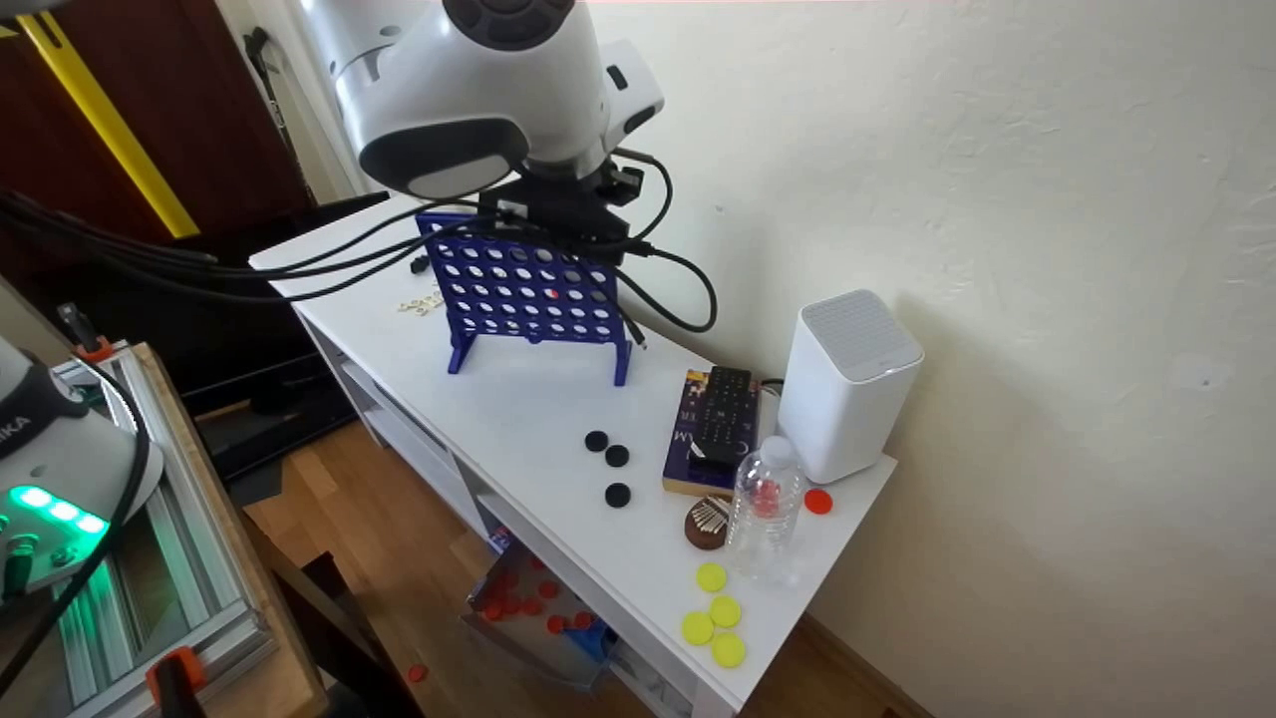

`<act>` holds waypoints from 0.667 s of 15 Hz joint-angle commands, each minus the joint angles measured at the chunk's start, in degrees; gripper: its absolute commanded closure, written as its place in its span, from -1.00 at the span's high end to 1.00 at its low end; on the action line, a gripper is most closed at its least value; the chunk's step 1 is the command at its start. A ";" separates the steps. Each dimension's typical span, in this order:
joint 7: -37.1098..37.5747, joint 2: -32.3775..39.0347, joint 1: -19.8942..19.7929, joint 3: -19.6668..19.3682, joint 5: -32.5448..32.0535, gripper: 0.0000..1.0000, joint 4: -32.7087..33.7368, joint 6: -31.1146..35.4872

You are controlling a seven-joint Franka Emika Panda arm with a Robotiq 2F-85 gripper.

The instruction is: Put the black ring on the rack

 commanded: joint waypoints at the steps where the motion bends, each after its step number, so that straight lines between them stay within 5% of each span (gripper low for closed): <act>1: -0.41 0.67 -0.10 -0.08 -0.29 -0.80 0.83 -1.57; 10: -0.34 0.30 0.48 -0.86 -0.17 -0.80 0.80 -2.10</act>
